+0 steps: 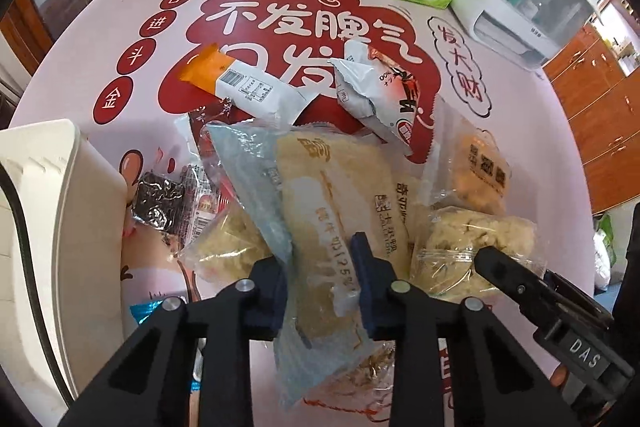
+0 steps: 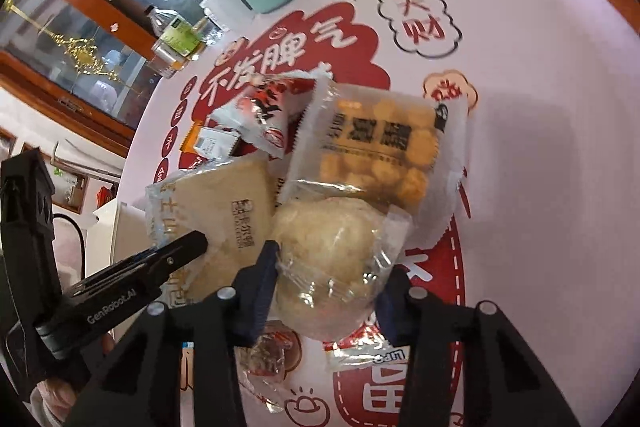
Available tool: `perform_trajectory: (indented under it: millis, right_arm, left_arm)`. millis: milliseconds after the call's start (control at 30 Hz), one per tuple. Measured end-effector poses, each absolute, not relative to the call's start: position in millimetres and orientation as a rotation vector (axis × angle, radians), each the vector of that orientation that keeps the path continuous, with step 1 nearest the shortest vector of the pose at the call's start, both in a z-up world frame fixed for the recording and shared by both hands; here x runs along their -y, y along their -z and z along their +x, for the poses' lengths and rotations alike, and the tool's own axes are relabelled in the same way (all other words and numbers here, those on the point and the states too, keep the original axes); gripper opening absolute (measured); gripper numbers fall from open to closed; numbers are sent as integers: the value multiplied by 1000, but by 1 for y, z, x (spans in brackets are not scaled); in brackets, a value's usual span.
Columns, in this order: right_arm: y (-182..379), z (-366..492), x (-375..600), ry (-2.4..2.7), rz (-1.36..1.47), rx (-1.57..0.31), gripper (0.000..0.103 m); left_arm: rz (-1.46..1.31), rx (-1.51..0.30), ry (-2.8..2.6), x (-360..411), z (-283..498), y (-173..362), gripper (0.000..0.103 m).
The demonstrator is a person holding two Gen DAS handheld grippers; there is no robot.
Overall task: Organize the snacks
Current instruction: 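Grasp the blue-white bread bag with the left tool while the right tool grasps the clear pastry bag, then carry both held bags over the white tray with both tools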
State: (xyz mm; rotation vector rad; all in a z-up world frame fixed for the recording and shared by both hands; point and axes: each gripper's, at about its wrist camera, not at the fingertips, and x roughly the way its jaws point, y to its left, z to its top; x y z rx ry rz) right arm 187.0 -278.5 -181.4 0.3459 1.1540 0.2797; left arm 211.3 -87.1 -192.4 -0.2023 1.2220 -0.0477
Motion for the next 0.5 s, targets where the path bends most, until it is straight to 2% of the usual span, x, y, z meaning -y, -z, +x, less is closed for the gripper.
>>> perform_trajectory:
  millis: [33, 500]
  right_arm:
    - [178, 185, 277, -277, 332, -1144, 38]
    - [122, 139, 276, -301, 274, -1034, 38]
  left_arm:
    - [-201, -1216, 44, 86, 208, 189, 24]
    - [-230, -1137, 51, 60, 137, 129, 20]
